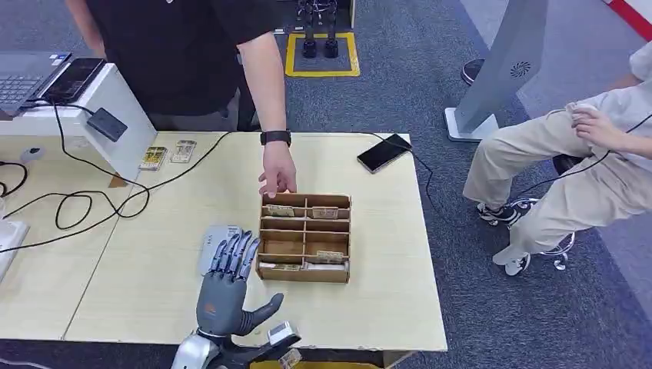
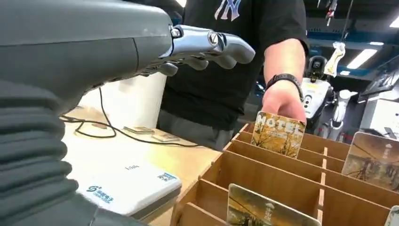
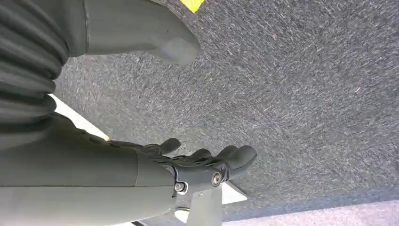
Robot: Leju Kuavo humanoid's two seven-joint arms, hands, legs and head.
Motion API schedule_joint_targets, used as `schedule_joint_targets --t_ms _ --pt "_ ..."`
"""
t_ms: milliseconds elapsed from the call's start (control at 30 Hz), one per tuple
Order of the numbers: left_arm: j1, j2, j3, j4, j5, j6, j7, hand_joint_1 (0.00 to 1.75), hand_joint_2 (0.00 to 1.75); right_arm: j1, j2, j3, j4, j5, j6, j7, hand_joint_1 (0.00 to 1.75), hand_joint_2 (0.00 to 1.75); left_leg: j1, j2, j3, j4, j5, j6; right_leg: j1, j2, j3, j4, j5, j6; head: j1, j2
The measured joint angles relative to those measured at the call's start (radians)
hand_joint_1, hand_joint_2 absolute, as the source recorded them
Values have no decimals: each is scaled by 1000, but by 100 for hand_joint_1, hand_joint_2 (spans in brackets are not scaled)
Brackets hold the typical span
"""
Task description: Pass the card to the sensor for recognition and then transmit it.
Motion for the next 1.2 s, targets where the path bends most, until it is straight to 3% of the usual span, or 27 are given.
schedule_joint_targets --t_ms 200,600,1200 --pt "-13 12 -39 32 -68 0 102 0 175 0 0 0 1 15 0 0 0 175 0 0 0 0 0 0 0 0 0 0 0 0 0 0" --pt "-53 36 -119 119 -129 0 230 0 175 0 0 0 1 29 0 0 0 175 0 0 0 0 0 0 0 0 0 0 0 0 0 0" --pt "-66 52 -158 171 -128 0 264 0 175 0 0 0 1 34 0 1 0 175 0 0 0 0 0 0 0 0 0 0 0 0 0 0"
